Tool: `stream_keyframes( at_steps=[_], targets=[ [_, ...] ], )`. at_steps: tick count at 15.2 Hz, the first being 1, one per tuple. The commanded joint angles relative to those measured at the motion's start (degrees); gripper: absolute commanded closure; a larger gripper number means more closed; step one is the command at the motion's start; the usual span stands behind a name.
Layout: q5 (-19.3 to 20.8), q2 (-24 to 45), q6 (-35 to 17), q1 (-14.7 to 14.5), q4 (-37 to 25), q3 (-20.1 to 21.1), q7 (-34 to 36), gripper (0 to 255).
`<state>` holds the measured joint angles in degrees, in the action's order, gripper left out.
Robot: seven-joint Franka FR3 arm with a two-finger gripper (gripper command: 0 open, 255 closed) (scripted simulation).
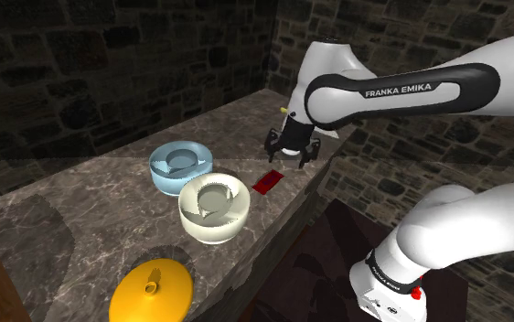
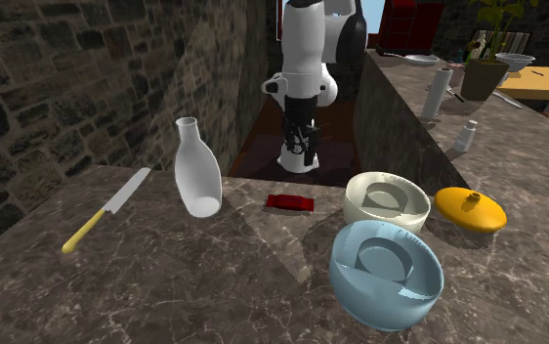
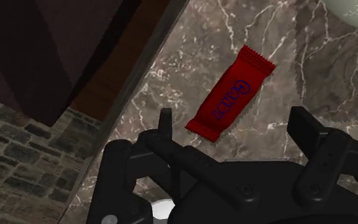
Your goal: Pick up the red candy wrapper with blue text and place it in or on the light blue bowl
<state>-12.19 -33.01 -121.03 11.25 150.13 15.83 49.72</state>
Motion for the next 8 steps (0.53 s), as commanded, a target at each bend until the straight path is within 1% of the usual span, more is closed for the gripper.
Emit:
stream_keyframes(
  at_steps=[1,5,6,8],
  targets=[
    [-0.69,3.97,-4.84,2.47,0.25,2.88,8.74,0],
    [-0.26,12.58,-13.85,7.49,0.11,8.67,26.08,0],
    [0.07,13.89,-15.07,8.28,-0.01,9.44,28.63,0],
    [0.36,15.28,-17.00,8.44,0.56,9.81,28.91,0]
  ],
)
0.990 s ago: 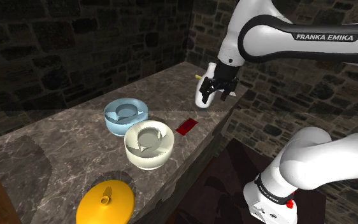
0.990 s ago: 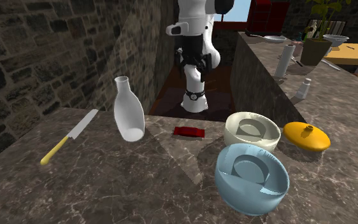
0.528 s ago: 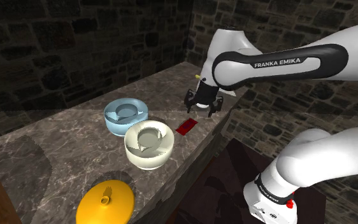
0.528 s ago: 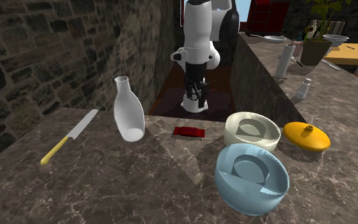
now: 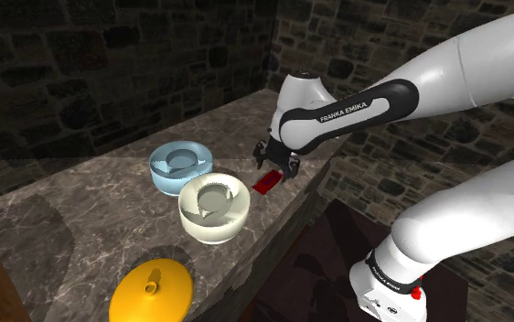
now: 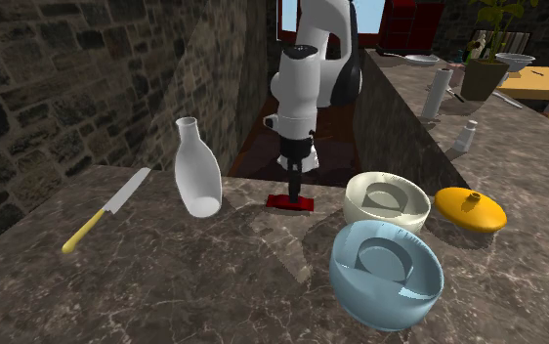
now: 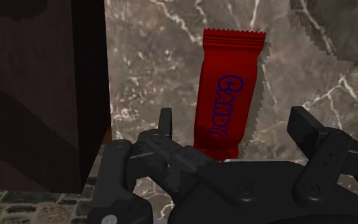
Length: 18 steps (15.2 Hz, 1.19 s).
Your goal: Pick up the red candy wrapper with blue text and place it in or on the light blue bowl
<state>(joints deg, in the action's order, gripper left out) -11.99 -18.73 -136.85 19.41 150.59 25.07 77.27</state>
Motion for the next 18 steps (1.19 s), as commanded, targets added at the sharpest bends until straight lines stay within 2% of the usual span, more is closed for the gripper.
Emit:
stream_keyframes(
  at_steps=[1,6,13,14,18],
  targets=[
    [0.34,1.71,-2.14,0.37,0.36,0.77,1.52,0],
    [1.43,5.26,-6.61,0.97,1.38,1.68,2.43,0],
    [1.43,5.25,-6.60,0.96,1.38,1.67,2.42,0],
    [1.43,5.25,-6.60,0.96,1.38,1.67,2.42,255],
    [1.43,5.25,-6.60,0.97,1.38,1.67,2.42,255]
  ],
)
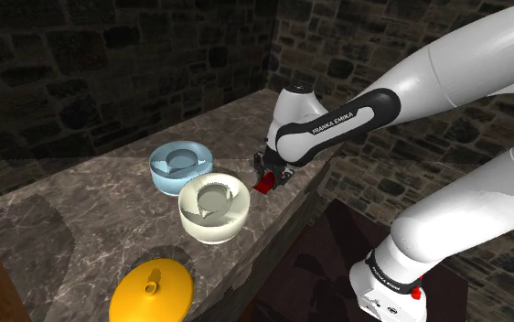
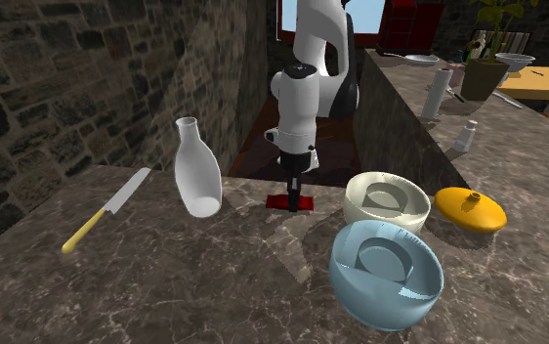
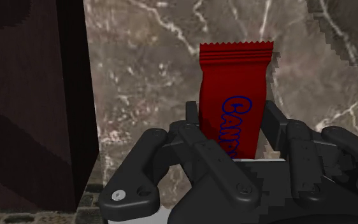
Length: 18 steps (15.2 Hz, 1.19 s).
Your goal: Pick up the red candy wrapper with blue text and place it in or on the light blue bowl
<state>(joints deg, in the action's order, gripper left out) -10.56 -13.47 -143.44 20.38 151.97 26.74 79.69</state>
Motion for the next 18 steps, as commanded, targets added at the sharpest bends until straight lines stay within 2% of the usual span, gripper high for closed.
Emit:
stream_keyframes(
  at_steps=[1,5,18],
  targets=[
    [0.00,0.00,0.00,0.00,0.00,0.00,0.00,255],
    [0.01,0.01,-0.01,0.00,0.00,0.00,0.01,255],
    [-1.63,-8.13,12.35,-1.00,-4.45,-2.29,-1.55,255]
  ],
)
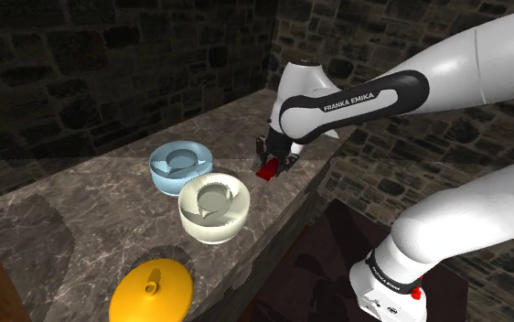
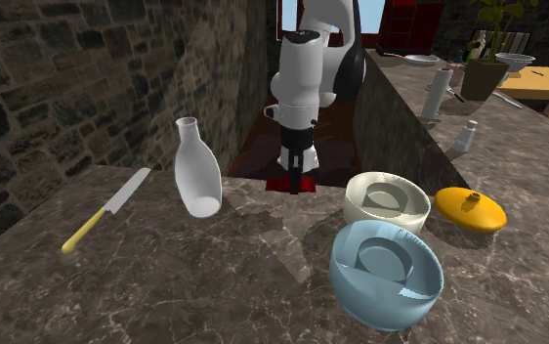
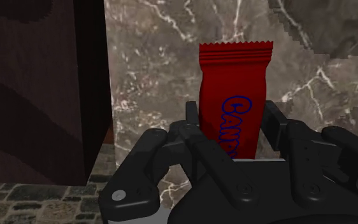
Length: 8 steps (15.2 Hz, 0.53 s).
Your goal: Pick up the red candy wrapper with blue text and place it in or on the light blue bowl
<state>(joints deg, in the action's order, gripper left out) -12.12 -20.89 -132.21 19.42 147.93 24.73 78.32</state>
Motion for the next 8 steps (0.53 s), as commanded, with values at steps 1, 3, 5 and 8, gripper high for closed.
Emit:
stream_keyframes(
  at_steps=[1,3,5,8],
  targets=[
    [-0.10,-1.19,2.04,-0.08,-0.84,-0.43,-0.23,255],
    [-0.12,-2.12,3.84,-0.13,-1.74,-0.76,-0.33,255],
    [-0.11,-2.96,5.62,-0.17,-2.69,-1.08,-0.40,255],
    [-0.05,-4.10,8.25,-0.19,-4.20,-1.55,-0.48,255]
  ],
)
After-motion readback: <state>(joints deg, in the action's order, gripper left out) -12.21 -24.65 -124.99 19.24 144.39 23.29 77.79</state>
